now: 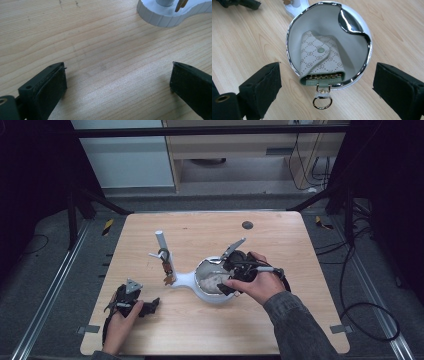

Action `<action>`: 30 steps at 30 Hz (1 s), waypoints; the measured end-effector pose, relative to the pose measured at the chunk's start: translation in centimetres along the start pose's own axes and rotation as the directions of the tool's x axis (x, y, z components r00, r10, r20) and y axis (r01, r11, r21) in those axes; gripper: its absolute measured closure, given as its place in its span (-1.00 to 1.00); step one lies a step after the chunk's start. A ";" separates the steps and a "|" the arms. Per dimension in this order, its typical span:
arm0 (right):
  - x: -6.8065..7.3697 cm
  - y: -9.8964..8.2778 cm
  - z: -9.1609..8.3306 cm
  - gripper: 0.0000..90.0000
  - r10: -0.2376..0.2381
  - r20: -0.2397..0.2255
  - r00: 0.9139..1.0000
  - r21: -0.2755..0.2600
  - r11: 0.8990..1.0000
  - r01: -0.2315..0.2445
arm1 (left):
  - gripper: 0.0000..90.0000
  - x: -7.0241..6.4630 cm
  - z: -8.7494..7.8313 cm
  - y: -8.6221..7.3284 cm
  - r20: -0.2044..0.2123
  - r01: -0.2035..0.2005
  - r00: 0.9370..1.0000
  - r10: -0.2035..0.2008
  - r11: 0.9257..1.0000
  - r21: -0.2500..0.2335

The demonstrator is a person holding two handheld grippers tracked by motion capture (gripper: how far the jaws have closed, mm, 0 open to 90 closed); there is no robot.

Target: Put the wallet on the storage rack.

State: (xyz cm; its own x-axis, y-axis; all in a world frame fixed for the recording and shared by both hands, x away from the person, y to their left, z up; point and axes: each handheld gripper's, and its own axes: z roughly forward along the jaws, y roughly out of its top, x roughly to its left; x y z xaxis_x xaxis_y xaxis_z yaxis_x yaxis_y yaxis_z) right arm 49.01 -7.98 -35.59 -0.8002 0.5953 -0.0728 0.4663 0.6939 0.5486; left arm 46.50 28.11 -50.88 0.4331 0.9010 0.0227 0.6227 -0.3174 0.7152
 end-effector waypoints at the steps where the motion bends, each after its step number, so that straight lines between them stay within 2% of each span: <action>1: -0.1 -0.1 -0.1 -0.83 0.000 0.004 1.000 -0.005 1.000 0.000 | -1.00 0.0 0.0 0.0 0.000 0.000 1.000 0.000 1.000 0.000; 10: -0.6 -1.2 -1.0 -0.88 0.007 0.003 1.000 -0.059 0.998 -0.007 | -1.00 0.0 0.0 0.0 0.001 -0.003 1.000 0.003 1.000 0.003; 14: -0.9 -1.7 -1.6 -0.87 0.015 0.018 1.000 -0.093 0.996 -0.013 | -1.00 0.0 0.0 0.0 0.000 -0.003 1.000 0.003 1.000 0.003; 30: -2.0 -3.2 -2.5 -0.83 0.054 0.059 0.997 -0.140 0.989 -0.045 | -1.00 0.0 0.0 0.0 0.001 -0.003 1.000 0.003 1.000 0.003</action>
State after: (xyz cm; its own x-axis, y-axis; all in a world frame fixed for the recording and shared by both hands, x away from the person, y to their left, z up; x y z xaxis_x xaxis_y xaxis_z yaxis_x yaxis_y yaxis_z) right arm 48.19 -12.44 -35.10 -0.7505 0.6544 -0.0920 0.4447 0.6031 0.6622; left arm 46.49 28.12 -50.87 0.4354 0.8999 0.0246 0.6233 -0.3211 0.7130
